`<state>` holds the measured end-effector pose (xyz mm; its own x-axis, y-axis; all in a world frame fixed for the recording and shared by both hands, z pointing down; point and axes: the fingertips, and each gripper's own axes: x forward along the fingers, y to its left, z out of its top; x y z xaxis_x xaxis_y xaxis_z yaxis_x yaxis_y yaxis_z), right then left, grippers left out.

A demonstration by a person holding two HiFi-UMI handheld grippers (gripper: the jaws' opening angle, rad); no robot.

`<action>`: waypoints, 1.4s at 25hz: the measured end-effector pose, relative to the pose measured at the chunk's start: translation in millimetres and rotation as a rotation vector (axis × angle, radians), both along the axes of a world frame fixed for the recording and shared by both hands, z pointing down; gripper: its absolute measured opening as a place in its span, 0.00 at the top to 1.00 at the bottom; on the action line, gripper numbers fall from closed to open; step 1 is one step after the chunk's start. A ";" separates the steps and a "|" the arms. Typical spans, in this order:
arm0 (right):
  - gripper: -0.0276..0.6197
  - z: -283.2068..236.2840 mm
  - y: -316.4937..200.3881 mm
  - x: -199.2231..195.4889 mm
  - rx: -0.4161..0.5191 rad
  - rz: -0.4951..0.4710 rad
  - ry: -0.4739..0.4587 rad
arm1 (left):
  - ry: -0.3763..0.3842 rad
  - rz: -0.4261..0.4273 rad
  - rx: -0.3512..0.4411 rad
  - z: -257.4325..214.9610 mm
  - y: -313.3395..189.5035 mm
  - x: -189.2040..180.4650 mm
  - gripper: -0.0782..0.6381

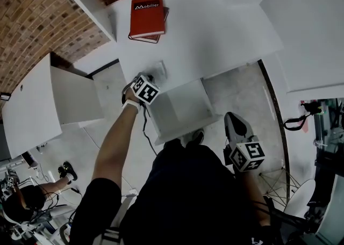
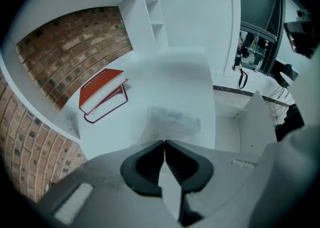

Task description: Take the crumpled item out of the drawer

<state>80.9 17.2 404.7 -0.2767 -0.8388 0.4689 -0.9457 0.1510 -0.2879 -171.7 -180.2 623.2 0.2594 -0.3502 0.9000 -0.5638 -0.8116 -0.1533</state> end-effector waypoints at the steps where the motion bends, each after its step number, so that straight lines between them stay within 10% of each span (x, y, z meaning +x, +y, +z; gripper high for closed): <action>1: 0.95 0.5 0.6 0.2 -0.001 0.003 -0.001 | -0.002 0.002 0.001 1.6 -0.4 0.7 0.87; 18: 0.95 5.4 -6.2 -4.3 -0.001 -0.031 -0.033 | 0.072 -0.002 0.243 -76.0 4.5 11.1 0.75; 28: 0.95 -19.5 -36.3 -12.9 0.088 -0.074 -0.062 | 0.233 0.065 0.411 -194.8 52.5 51.5 0.75; 35: 0.95 -62.4 -54.4 -17.7 0.199 -0.092 -0.096 | 0.467 -0.067 0.439 -253.7 99.6 58.3 0.75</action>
<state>63.2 -37.2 342.4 -0.3914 -0.8813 0.2649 -0.8952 0.2978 -0.3316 -113.4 -80.7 369.5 0.5541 -0.6892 0.4669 -0.6988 -0.6899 -0.1889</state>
